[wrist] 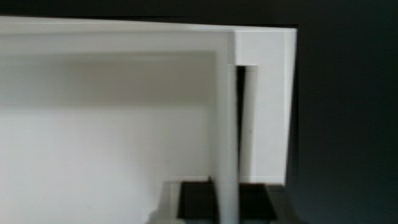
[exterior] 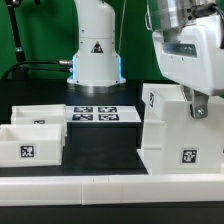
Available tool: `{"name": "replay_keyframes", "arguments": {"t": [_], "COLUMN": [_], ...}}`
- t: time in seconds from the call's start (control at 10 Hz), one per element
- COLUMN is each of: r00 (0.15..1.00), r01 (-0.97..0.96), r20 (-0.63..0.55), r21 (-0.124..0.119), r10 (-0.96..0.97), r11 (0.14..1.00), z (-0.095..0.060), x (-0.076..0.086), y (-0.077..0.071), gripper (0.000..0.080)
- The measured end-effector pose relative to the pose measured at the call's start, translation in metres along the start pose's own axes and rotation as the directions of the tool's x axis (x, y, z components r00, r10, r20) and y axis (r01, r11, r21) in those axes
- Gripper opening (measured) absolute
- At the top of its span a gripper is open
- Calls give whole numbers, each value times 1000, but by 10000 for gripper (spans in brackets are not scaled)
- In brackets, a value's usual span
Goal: Assemble drawer
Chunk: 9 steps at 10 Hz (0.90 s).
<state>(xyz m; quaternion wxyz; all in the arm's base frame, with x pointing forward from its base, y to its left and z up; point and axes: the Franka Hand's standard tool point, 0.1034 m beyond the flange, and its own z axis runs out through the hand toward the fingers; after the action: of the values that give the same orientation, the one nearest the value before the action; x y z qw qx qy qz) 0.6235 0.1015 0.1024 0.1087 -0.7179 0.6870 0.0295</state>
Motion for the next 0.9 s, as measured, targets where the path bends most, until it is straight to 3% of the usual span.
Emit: {"name": "replay_keyframes", "arguments": {"t": [0.2, 0.4, 0.5, 0.7, 0.9], "r00": [1000, 1000, 1000, 1000, 1000], "r01": [-2, -10, -16, -14, -5], "r20": [0, 4, 7, 7, 7], "r21": [12, 7, -5, -5, -6], "r10": [2, 10, 16, 14, 5], "r11": [1000, 1000, 1000, 1000, 1000], "z": [1, 3, 2, 2, 3], "x": [2, 3, 3, 3, 2], "y": [-13, -21, -21, -20, -20], "gripper": [39, 39, 39, 41, 276]}}
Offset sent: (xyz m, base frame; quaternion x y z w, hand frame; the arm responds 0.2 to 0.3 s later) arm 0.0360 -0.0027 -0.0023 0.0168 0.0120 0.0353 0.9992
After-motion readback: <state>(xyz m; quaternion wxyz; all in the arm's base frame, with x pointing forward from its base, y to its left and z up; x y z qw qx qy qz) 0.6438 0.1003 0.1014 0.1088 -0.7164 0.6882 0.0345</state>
